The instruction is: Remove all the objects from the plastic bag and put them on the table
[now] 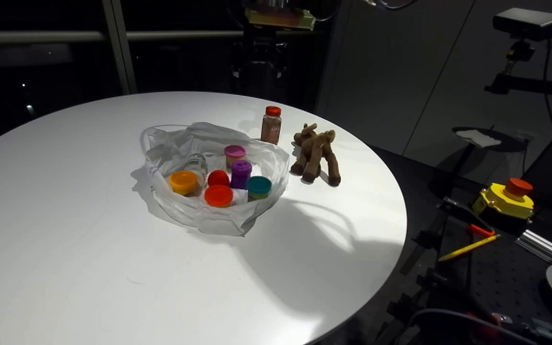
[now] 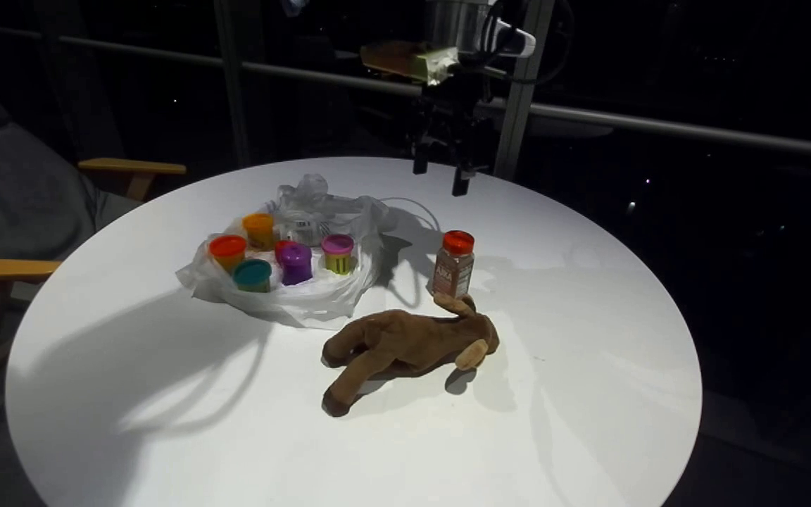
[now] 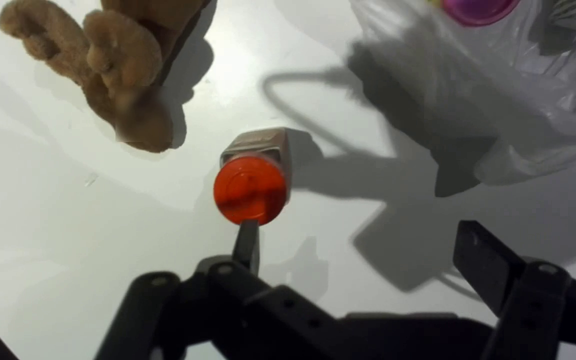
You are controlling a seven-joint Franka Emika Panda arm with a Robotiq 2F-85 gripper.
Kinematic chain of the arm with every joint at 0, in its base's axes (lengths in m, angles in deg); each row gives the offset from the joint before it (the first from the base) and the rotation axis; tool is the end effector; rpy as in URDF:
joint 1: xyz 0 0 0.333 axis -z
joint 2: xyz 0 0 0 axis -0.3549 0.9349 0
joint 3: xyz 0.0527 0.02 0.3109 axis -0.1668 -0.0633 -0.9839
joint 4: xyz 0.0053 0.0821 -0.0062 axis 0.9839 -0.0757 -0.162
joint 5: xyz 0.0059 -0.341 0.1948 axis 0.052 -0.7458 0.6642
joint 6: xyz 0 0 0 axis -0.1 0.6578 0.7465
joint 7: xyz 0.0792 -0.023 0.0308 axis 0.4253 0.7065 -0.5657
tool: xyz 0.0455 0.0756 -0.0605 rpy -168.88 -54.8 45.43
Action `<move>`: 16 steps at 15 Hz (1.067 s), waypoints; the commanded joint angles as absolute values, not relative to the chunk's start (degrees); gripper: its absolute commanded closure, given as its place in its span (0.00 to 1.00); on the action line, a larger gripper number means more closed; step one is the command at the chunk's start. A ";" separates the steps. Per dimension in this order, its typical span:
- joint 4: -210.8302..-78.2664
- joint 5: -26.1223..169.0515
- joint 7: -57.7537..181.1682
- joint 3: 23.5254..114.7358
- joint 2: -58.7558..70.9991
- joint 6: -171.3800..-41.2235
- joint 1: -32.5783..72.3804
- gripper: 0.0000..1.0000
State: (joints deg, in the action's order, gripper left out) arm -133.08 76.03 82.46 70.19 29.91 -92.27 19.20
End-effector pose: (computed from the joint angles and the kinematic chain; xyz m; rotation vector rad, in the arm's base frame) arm 0.7244 -0.0299 0.2861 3.0131 -0.7643 -0.0036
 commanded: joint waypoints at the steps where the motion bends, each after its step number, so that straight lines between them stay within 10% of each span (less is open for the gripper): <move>1: -140.50 78.35 88.76 68.94 24.85 -93.47 15.43 0.00; 16: -140.37 84.98 102.08 66.06 33.62 -97.93 12.75 0.00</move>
State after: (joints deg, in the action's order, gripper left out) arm -141.20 82.49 101.83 66.66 32.30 -96.57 11.38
